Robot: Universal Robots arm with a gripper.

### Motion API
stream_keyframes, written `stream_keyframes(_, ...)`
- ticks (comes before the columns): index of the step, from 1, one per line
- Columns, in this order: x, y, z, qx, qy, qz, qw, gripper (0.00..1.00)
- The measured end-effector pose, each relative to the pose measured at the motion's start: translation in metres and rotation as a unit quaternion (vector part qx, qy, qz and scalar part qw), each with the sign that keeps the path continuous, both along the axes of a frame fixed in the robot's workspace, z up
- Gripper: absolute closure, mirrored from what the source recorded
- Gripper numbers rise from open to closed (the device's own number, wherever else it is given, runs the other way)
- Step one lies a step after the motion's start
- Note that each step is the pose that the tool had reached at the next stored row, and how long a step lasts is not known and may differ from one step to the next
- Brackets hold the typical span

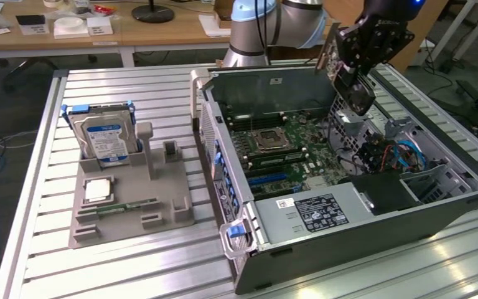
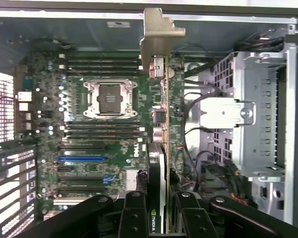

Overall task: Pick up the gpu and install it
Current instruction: 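Pick up the gpu and move the gpu toward the slot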

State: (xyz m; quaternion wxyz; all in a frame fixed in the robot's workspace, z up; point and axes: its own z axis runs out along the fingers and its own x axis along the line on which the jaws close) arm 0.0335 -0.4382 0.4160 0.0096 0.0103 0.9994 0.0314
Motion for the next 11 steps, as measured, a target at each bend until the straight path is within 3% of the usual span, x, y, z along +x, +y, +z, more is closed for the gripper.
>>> stream_keyframes(11, 0.034, 0.0, 0.0, 0.0, 0.0002, 0.0, 1.0, 0.73)
